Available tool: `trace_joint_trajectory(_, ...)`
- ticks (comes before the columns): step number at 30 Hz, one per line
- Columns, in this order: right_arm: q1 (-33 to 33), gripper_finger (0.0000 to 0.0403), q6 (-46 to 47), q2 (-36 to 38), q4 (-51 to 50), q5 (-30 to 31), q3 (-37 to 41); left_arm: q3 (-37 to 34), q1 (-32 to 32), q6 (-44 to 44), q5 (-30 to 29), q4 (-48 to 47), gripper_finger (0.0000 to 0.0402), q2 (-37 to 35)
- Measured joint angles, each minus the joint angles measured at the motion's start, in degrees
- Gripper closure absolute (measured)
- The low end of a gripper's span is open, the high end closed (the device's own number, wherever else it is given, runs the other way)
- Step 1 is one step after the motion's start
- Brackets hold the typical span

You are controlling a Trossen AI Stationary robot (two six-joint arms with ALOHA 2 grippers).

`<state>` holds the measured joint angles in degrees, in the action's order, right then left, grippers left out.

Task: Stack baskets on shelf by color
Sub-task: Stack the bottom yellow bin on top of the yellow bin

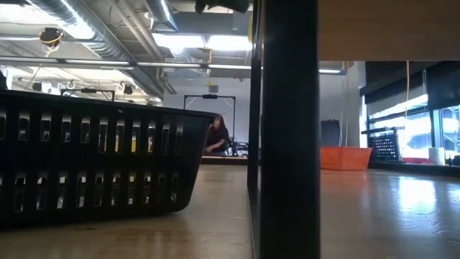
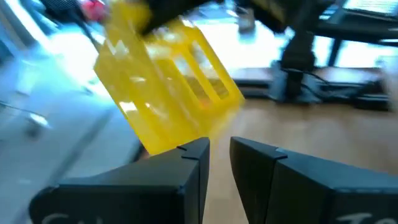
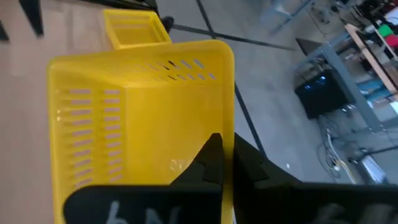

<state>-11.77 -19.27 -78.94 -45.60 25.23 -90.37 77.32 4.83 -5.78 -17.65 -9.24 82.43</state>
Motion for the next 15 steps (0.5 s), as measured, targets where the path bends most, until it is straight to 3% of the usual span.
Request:
trace_joint_trajectory(9,0.0,0.0403,0.8,-3.3,4.1,3.7,0.0,0.0,-2.8,-6.2,-14.9,3.8,0.0344,0.0)
trace_joint_trajectory(15,0.0,0.0403,0.9,-4.5,8.1,3.7,0.0,0.0,-2.9,-6.4,-18.6,3.8,0.0344,0.0)
